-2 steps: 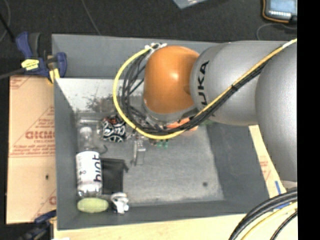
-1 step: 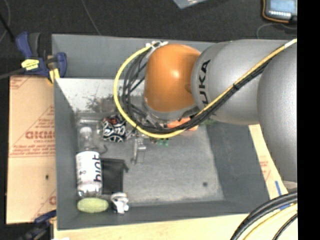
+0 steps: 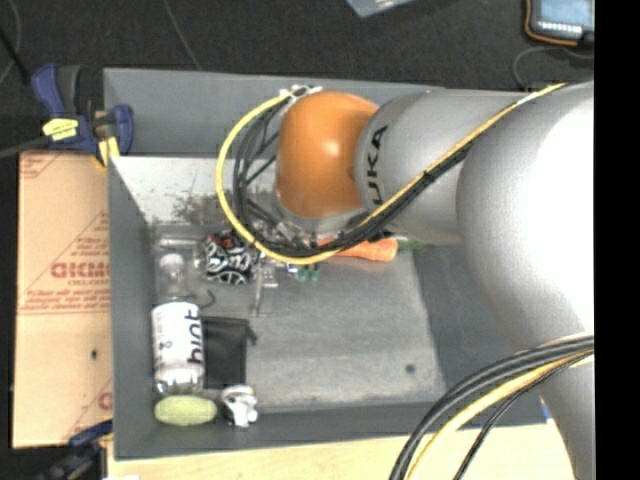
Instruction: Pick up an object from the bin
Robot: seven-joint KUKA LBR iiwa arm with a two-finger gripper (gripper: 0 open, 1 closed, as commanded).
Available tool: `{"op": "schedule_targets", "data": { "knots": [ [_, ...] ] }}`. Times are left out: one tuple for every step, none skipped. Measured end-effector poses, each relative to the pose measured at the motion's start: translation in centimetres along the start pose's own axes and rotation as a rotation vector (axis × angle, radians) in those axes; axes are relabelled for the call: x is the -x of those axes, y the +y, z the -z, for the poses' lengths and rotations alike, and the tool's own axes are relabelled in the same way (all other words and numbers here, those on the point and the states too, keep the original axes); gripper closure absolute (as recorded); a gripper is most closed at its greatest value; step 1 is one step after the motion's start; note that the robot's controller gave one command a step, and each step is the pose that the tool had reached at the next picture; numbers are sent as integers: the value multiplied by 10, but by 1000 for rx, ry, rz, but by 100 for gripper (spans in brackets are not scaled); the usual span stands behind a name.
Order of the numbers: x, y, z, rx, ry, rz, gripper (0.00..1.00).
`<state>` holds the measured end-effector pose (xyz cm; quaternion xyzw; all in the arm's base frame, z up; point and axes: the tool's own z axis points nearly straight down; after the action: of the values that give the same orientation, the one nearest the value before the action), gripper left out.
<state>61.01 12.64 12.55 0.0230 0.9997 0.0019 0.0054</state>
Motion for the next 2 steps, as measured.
{"op": "schedule_targets", "data": {
  "knots": [
    [16,1,-24,-3,12,-15,0],
    [41,-8,4,2,-8,-59,0]
  ]
}}
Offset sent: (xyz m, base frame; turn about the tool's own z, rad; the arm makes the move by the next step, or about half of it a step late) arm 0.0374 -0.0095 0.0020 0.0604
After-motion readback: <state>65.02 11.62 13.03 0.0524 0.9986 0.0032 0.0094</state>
